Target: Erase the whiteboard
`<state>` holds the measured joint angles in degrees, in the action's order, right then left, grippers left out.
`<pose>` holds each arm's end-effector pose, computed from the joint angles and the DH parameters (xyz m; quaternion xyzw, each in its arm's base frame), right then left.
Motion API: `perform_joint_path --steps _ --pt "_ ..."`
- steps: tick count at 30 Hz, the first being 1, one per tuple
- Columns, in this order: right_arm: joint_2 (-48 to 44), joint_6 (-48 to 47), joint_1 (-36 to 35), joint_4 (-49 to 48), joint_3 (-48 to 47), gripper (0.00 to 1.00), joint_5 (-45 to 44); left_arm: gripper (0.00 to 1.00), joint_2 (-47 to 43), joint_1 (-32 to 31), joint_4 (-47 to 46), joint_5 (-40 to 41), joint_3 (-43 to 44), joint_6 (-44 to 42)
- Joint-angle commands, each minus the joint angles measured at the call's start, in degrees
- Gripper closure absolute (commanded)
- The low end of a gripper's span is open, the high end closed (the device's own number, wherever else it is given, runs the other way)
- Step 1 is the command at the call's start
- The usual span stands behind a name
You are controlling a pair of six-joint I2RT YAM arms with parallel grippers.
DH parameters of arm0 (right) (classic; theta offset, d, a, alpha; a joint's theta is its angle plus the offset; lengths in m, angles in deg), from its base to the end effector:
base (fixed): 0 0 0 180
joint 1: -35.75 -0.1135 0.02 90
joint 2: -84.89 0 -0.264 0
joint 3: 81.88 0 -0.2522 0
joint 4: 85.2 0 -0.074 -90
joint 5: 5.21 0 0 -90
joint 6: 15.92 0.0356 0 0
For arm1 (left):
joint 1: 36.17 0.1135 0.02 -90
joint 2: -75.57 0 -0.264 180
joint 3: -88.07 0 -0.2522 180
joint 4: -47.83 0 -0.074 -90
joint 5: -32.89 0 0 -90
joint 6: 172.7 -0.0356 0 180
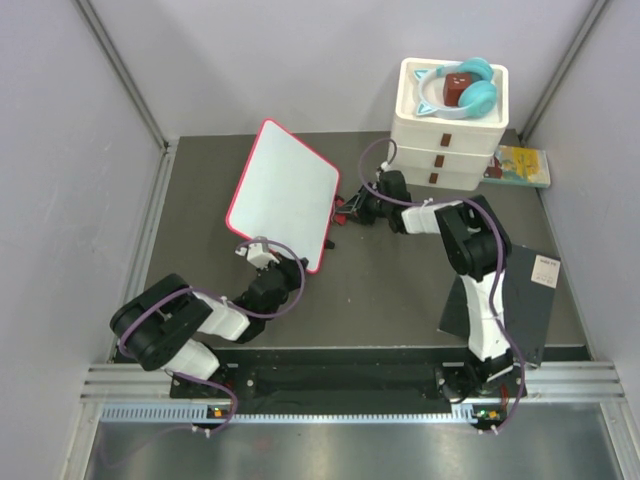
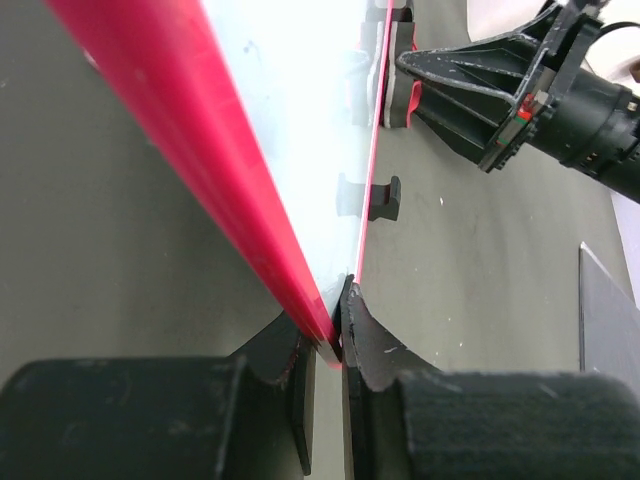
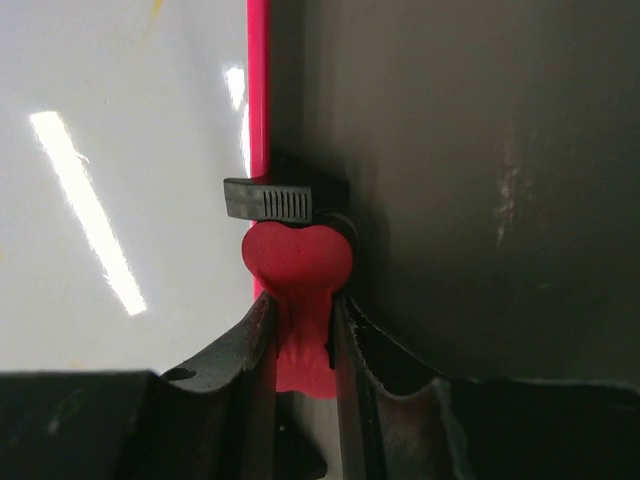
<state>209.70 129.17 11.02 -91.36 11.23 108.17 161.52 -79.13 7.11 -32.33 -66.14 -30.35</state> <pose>0.4122 0.2054 0.1191 0.1288 0.8515 0.4415 0.2520 0.1764 -0.1438 0.1227 -0.1888 0.7845 -0.2990 0.5094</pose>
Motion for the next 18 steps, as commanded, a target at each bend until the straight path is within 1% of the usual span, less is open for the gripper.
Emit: perform_joint_path --steps 1,5,6,9,10,13,14,16,18 --pt "1.8 -3.9 1.0 5.9 -2.1 1.0 -6.2 1.0 2.6 -1.6 22.3 -5.7 -4.1 -7.1" --pt "-1.8 -5.2 1.1 4.8 1.1 1.0 -5.8 1.0 2.6 -1.7 22.3 -5.4 -4.0 -7.1" --pt "-3.9 -5.4 1.1 4.6 2.0 1.0 -5.6 1.0 2.6 -1.6 22.3 -5.4 -4.0 -7.1" --pt "-7.7 -7.1 1.0 5.8 6.0 1.0 -6.4 1.0 2.6 -1.6 22.3 -5.3 -4.1 -6.9" --pt "-10.4 -7.6 1.1 6.3 8.1 1.0 -6.8 1.0 2.6 -1.6 22.4 -5.3 -4.2 -6.7" --pt "-14.8 -10.3 1.0 9.8 11.2 1.0 -7.6 1.0 2.2 -1.8 22.3 -5.0 -4.4 -6.7" --pt "-15.6 -11.8 1.1 11.3 11.9 1.0 -7.1 1.0 1.9 -1.7 22.3 -4.9 -4.5 -6.7" --pt "-18.3 -13.1 1.0 11.3 14.4 1.0 -5.2 1.0 1.6 -1.8 22.0 -4.7 -4.7 -6.5" --pt "-20.0 -13.5 1.0 11.7 16.0 0.91 -4.8 1.0 1.3 -1.7 22.0 -4.5 -4.9 -6.5"
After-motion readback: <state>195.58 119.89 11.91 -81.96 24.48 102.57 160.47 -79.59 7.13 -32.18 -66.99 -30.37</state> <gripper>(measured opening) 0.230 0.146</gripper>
